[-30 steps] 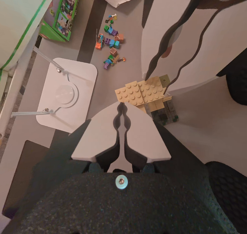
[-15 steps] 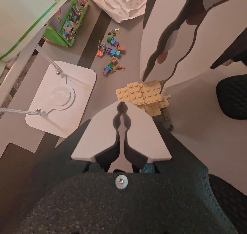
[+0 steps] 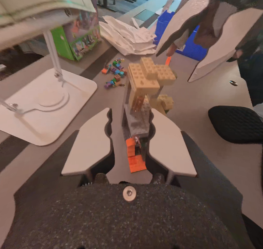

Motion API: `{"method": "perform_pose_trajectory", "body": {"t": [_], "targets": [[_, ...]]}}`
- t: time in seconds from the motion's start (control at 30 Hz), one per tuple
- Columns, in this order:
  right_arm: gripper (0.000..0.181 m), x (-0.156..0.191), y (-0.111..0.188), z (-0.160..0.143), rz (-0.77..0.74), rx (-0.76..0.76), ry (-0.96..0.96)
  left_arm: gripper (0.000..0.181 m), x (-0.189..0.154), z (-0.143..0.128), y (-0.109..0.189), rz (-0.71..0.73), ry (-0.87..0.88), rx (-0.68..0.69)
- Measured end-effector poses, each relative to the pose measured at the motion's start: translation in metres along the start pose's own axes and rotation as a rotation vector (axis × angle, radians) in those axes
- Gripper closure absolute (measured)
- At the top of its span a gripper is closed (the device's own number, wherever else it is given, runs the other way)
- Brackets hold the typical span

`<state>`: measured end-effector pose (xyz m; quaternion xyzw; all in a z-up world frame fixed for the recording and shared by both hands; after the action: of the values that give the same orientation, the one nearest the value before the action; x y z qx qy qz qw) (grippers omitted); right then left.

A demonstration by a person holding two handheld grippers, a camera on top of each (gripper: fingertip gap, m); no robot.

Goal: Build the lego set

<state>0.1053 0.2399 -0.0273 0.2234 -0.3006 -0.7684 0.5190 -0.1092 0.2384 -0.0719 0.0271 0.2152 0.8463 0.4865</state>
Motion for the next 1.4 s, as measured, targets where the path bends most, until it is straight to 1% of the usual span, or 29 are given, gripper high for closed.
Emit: {"method": "perform_pose_trajectory", "body": {"t": [0.03,0.1,0.23,0.3,0.37,0.4,0.47,0.53,0.57,0.73,0.83,0.93,1.0,1.13,1.2,1.27,1.33,1.4], "targets": [[0.113,0.009,-0.002,-0.013,-0.075,-0.044,0.017,0.125,0.000,-0.009,-0.001,-0.017,-0.004,-0.005],[0.109,0.025,-0.011,-0.041,-0.178,-0.126,-0.010,0.117,-0.001,-0.025,-0.005,-0.053,-0.005,-0.015],[0.103,0.047,-0.037,-0.088,-0.260,-0.196,-0.100,0.107,-0.006,-0.047,-0.017,-0.117,0.023,-0.009],[0.106,0.049,-0.049,-0.100,-0.276,-0.200,-0.129,0.106,-0.010,-0.055,-0.023,-0.129,0.017,-0.013],[0.117,0.044,-0.059,-0.107,-0.284,-0.186,-0.127,0.109,-0.015,-0.060,-0.029,-0.125,-0.001,-0.015],[0.125,0.041,-0.063,-0.109,-0.272,-0.179,-0.118,0.113,-0.018,-0.061,-0.032,-0.117,-0.015,-0.015],[0.147,0.034,-0.065,-0.111,-0.232,-0.187,-0.089,0.113,-0.023,-0.062,-0.035,-0.082,-0.049,-0.009],[0.160,0.026,-0.064,-0.113,-0.195,-0.211,-0.027,0.118,-0.028,-0.064,-0.034,-0.050,-0.072,0.003],[0.161,0.020,-0.063,-0.114,-0.166,-0.220,-0.006,0.121,-0.031,-0.064,-0.033,-0.046,-0.077,0.006],[0.162,-0.011,-0.061,-0.114,0.029,-0.215,0.093,0.127,-0.057,-0.070,-0.029,-0.024,-0.140,0.032],[0.159,-0.030,-0.066,-0.109,0.144,-0.201,0.131,0.128,-0.077,-0.074,-0.031,-0.023,-0.181,0.039],[0.155,-0.044,-0.073,-0.103,0.205,-0.191,0.169,0.127,-0.092,-0.075,-0.034,-0.008,-0.203,0.054],[0.154,-0.050,-0.076,-0.101,0.238,-0.186,0.189,0.129,-0.099,-0.075,-0.036,-0.015,-0.202,0.053],[0.153,-0.058,-0.077,-0.099,0.274,-0.185,0.226,0.131,-0.106,-0.076,-0.040,-0.027,-0.192,0.040],[0.151,-0.061,-0.071,-0.100,0.274,-0.172,0.242,0.131,-0.107,-0.076,-0.042,-0.035,-0.189,0.035],[0.149,-0.064,-0.058,-0.102,0.264,-0.162,0.240,0.130,-0.104,-0.074,-0.038,-0.026,-0.197,0.026],[0.146,-0.065,-0.039,-0.104,0.220,-0.176,0.227,0.130,-0.098,-0.069,-0.027,-0.021,-0.187,-0.015],[0.142,-0.057,-0.015,-0.098,0.186,-0.237,0.191,0.130,-0.087,-0.060,-0.016,0.002,-0.172,-0.068]]}}
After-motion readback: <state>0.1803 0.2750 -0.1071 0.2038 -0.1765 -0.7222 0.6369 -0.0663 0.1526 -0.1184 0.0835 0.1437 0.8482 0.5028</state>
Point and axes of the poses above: each gripper's, where its closed fingertips meet, y back along the fingers, z out of its top, x = y × z across the jaws, the point moved 9 cm from there along y, back along the fingers, and after that the axes turned 2 degrees about -x, right-handed, at the moved point
